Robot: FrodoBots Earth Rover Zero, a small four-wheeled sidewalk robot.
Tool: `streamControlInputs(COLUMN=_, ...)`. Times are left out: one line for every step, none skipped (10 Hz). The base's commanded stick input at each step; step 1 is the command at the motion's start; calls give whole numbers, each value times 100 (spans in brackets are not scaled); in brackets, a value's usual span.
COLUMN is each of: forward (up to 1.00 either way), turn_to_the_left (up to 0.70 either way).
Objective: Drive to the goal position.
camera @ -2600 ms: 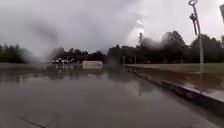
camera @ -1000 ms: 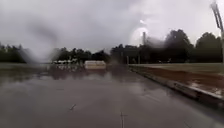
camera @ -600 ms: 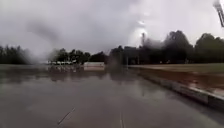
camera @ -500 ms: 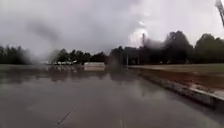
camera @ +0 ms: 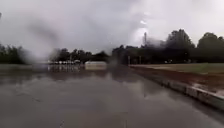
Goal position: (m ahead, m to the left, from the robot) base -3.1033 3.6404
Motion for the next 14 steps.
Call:
streamControlInputs(forward=70, turn_to_the_left=0)
streamControlInputs(forward=70, turn_to_the_left=0)
streamControlInputs(forward=70, turn_to_the_left=0)
streamControlInputs(forward=70, turn_to_the_left=0)
streamControlInputs(forward=70, turn_to_the_left=0)
streamControlInputs(forward=70, turn_to_the_left=0)
streamControlInputs(forward=70, turn_to_the_left=0)
streamControlInputs(forward=70, turn_to_the_left=-7)
streamControlInputs(forward=70, turn_to_the_left=-22)
streamControlInputs(forward=70, turn_to_the_left=-28)
streamControlInputs(forward=70, turn_to_the_left=-1)
streamControlInputs(forward=70, turn_to_the_left=0)
streamControlInputs(forward=70, turn_to_the_left=0)
streamControlInputs(forward=70, turn_to_the_left=0)
